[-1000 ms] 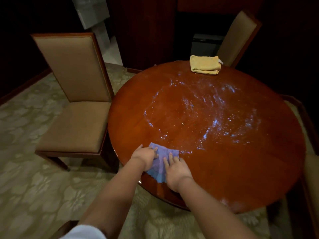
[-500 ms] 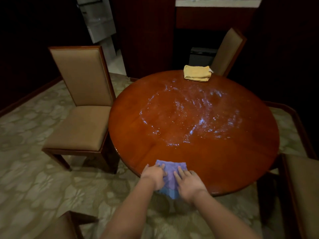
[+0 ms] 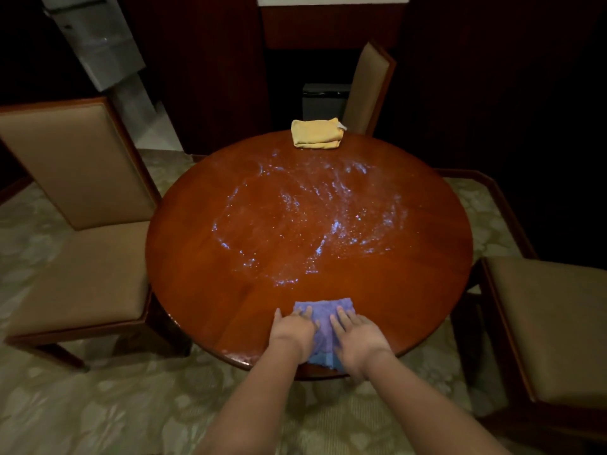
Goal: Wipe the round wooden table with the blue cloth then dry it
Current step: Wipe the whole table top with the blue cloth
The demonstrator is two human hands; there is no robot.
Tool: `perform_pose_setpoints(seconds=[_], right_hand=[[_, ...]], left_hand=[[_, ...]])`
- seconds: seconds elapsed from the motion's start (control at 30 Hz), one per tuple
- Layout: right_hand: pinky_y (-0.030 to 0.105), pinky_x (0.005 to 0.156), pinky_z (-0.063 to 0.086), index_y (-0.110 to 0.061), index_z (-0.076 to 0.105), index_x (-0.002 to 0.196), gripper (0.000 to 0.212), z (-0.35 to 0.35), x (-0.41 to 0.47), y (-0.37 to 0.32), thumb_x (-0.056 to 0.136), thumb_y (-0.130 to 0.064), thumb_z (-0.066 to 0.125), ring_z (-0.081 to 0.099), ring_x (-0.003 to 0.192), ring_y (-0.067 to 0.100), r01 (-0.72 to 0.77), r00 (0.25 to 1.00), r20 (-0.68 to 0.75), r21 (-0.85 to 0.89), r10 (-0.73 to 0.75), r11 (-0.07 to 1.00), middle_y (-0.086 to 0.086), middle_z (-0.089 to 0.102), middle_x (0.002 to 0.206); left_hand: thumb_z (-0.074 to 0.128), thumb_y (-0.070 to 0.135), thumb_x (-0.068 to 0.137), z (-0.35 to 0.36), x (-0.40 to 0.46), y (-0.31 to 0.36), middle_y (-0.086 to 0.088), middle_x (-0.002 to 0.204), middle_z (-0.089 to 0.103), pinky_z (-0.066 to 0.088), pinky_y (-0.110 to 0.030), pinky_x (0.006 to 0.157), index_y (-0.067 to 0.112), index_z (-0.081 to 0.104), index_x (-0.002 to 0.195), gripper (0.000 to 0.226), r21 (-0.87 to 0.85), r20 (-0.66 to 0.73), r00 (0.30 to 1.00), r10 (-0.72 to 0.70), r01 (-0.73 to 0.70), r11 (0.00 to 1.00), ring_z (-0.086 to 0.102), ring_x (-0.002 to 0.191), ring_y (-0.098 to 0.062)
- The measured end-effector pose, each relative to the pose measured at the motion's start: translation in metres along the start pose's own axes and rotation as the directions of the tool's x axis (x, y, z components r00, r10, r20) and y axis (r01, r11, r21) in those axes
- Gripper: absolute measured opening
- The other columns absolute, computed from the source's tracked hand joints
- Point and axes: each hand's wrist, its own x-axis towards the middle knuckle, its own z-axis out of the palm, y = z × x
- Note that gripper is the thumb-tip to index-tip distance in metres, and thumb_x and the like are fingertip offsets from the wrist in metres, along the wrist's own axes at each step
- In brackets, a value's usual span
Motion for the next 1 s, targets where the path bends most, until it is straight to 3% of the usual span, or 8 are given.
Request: perform_pose_setpoints(seconds=[0.13,0.3,0.43,0.57,0.77,0.87,1.0], right_hand=[[0.037,0.119,0.008,-0.013,-0.006,0.153,0.063,-0.009,0.027,0.017,0.102,-0.038,0.023,-0.003,0.148,0.023,-0.025,0.999,-0.023,0.047,0.026,0.999,0.008,-0.012,0.160],[0.037,0.120,0.007,-0.013,-0.008,0.153,0.070,-0.020,0.052,0.020,0.099,-0.036,0.029,-0.005,0.148,0.024,-0.083,0.996,-0.010,0.076,0.084,0.994,0.007,-0.014,0.160],[0.038,0.119,0.009,-0.012,-0.005,0.153,0.069,-0.020,0.044,0.013,0.098,-0.035,0.029,-0.002,0.148,0.024,-0.122,0.992,0.005,0.110,0.122,0.986,0.007,-0.010,0.160],[0.038,0.119,0.010,-0.009,-0.002,0.154,0.067,-0.013,0.021,0.002,0.100,-0.034,0.028,-0.002,0.148,0.024,-0.131,0.991,0.011,0.130,0.130,0.983,0.009,-0.009,0.160],[0.037,0.119,0.009,-0.004,-0.002,0.153,0.069,0.002,-0.014,-0.007,0.101,-0.044,0.023,-0.002,0.148,0.025,-0.164,0.986,0.025,0.118,0.162,0.979,0.013,-0.008,0.160],[0.038,0.118,0.009,-0.007,-0.003,0.153,0.068,0.014,-0.024,-0.007,0.102,-0.045,0.022,-0.001,0.148,0.023,-0.212,0.977,0.028,0.156,0.210,0.965,0.011,-0.008,0.160],[0.039,0.117,0.008,-0.011,-0.001,0.154,0.064,0.026,-0.035,-0.001,0.102,-0.044,0.018,0.000,0.148,0.018,-0.269,0.962,0.019,0.245,0.273,0.931,0.007,-0.008,0.161]], left_hand=[[0.039,0.026,0.102,-0.017,0.024,-0.008,-0.003,0.161,0.002,0.009,-0.058,0.115,0.024,0.023,0.150,0.051,0.011,-0.021,1.000,-0.003,0.003,1.000,0.010,0.147,-0.025],[0.046,0.028,0.098,-0.033,0.045,-0.011,-0.008,0.159,0.013,0.014,-0.057,0.114,0.020,0.036,0.145,0.048,0.120,-0.067,0.998,-0.006,0.014,0.993,0.027,0.141,-0.029],[0.047,0.025,0.098,-0.039,0.036,-0.003,-0.010,0.155,0.027,0.017,-0.053,0.114,0.013,0.039,0.144,0.048,0.139,-0.045,0.999,0.001,0.005,0.990,0.032,0.138,-0.030],[0.050,0.029,0.096,-0.031,0.018,0.001,-0.006,0.150,0.037,0.025,-0.046,0.111,0.018,0.048,0.137,0.042,0.100,-0.054,0.998,0.044,-0.039,0.994,0.035,0.136,-0.027],[0.043,0.026,0.099,-0.014,0.000,0.008,-0.004,0.161,0.002,0.008,-0.064,0.112,0.020,0.025,0.151,0.055,0.094,0.021,0.994,0.106,-0.108,0.990,0.011,0.146,-0.028],[0.040,0.028,0.100,-0.010,0.001,0.012,-0.003,0.161,-0.002,0.002,-0.067,0.110,0.021,0.015,0.152,0.058,0.137,0.015,0.986,0.165,-0.166,0.977,0.002,0.147,-0.026],[0.042,0.022,0.099,-0.010,0.010,0.018,-0.002,0.161,-0.002,-0.003,-0.069,0.109,0.023,0.014,0.152,0.060,0.207,-0.013,0.967,0.253,-0.245,0.947,0.000,0.148,-0.025]])
